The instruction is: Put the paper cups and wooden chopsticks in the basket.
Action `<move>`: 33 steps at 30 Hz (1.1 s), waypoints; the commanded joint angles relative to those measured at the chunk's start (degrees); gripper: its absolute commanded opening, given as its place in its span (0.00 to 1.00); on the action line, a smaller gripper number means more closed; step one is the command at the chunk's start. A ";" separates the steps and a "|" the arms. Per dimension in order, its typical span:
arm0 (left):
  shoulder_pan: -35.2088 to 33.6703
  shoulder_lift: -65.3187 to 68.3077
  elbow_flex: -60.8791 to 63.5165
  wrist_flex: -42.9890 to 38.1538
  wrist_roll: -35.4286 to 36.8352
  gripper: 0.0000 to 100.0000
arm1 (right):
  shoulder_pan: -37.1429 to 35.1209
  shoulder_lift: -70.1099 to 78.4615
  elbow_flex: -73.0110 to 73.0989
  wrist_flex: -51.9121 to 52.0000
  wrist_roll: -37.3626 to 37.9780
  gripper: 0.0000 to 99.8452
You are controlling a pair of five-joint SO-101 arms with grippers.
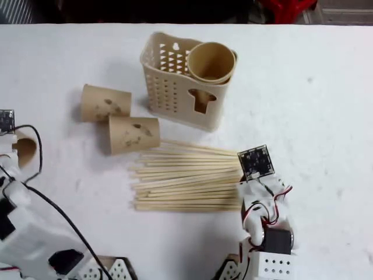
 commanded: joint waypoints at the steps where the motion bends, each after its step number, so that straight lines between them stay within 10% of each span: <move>1: -0.40 2.24 -3.78 -0.44 0.53 0.11 | -0.04 -0.31 0.44 -1.36 0.35 0.02; 10: 1.98 -16.75 -4.40 17.58 6.77 0.02 | -0.04 -0.31 0.79 -2.24 0.35 0.02; 17: 10.68 -39.08 -13.36 50.73 11.25 0.02 | 0.31 -0.31 0.62 -2.24 0.35 0.02; 33: 59.47 -31.25 -72.70 93.01 33.14 0.02 | 0.40 -0.31 2.37 -1.45 0.35 0.02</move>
